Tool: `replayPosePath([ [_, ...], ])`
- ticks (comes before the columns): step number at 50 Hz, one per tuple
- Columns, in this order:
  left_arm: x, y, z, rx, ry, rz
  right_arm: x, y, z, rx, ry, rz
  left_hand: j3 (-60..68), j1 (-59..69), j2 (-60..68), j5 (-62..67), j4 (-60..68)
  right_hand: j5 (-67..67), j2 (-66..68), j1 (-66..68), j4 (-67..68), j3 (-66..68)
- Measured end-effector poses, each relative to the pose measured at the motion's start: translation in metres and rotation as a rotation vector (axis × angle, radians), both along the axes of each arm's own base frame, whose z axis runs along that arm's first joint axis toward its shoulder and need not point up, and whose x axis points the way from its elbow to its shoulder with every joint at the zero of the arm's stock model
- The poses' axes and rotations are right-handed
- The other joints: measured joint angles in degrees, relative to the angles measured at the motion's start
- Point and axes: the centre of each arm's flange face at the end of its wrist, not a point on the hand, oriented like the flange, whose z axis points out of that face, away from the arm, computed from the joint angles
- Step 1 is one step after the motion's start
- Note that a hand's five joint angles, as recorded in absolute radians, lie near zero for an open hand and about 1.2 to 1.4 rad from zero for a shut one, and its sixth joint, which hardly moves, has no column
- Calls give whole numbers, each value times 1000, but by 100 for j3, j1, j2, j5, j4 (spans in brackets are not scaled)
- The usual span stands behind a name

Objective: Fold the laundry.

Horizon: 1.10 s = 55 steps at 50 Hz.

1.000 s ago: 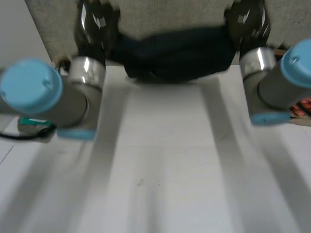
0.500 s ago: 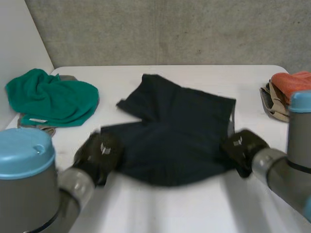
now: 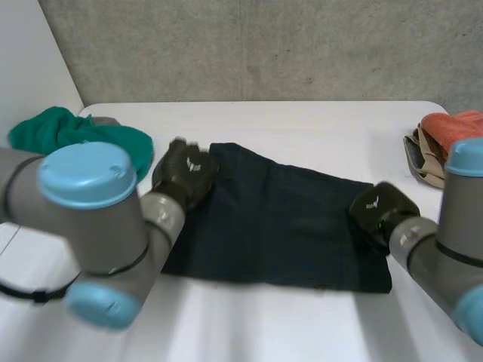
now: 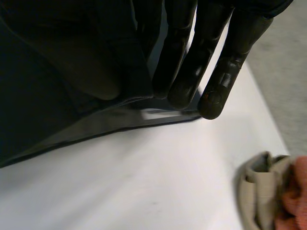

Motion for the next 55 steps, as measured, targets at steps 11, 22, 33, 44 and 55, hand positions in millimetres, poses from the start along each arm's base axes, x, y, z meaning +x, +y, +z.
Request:
replayPosePath([
  [11,-52,-96,-29,-277,53,-46,21,-78,-21,-242,-25,-110,2,0,4,0,2,4,0,0,0,0],
  [22,-84,-133,-61,-421,124,-103,37,-132,-36,-445,-21,-175,-5602,-5406,-5667,-5483,-5714,-5333,-5485,-4456,-5465,-5564],
  [33,-60,-102,-14,-418,231,-42,5,-101,32,-401,-272,-218,-5612,-5406,-5690,-5483,-5734,-5333,-5485,-4456,-5465,-5564],
  [44,-11,-41,14,-202,375,16,-28,-32,5,79,-364,-227,-5612,-5406,-5690,-5484,-5734,-5128,-5233,-4370,-5323,-5256],
  [55,11,-5,10,-76,443,19,-26,-14,-39,154,-419,-195,-5613,-5406,-5690,-5484,-5734,-4934,-4942,-4128,-5046,-4955],
])
